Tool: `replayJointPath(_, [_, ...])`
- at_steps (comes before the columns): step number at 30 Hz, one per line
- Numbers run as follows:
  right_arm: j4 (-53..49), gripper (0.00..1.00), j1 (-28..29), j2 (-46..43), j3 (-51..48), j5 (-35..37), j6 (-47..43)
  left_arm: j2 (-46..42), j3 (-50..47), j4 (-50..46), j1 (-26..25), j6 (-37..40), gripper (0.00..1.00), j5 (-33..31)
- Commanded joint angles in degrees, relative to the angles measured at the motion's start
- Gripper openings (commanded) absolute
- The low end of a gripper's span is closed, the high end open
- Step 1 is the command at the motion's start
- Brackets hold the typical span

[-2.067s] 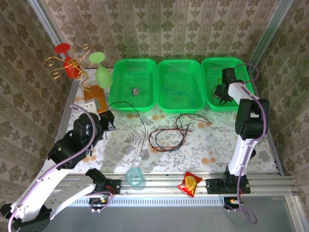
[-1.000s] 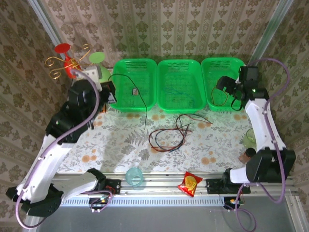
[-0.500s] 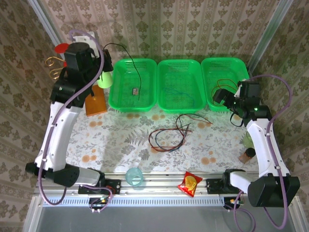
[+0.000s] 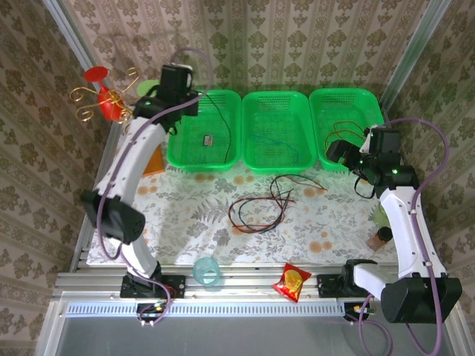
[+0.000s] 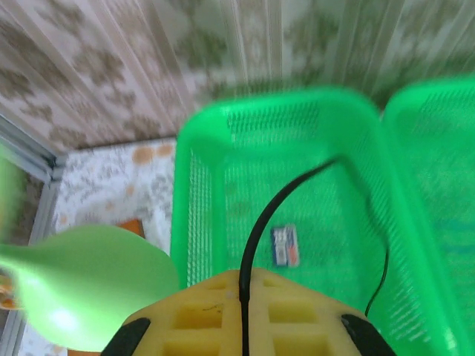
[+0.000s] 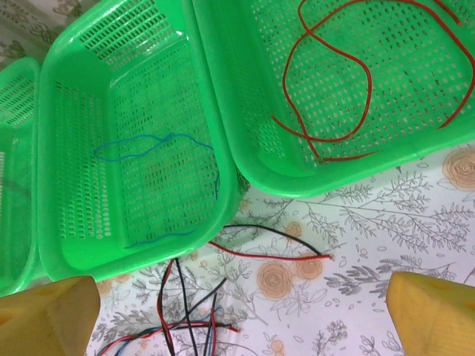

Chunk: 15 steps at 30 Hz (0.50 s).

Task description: Untangle the cables

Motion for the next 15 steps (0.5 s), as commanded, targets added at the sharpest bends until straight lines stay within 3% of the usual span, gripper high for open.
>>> replayJointPath(1, [-3.6, 1.0, 0.3, -1.6, 1.9, -1.0, -2.1, 4.3, -0.7, -6.3, -1.4, 2.7, 0.0, -3.1])
replayJointPath(9, [-2.7, 1.0, 0.3, -2.7, 0.2, -2.7, -1.2, 15.8, 1.7, -7.6, -0.9, -1.1, 0.0, 3.4])
replayJointPath(15, [-2.6, 1.0, 0.4, -1.8, -1.2, -4.0, -0.1, 25.9, 6.6, -9.8, 1.4, -3.5, 0.0, 11.7])
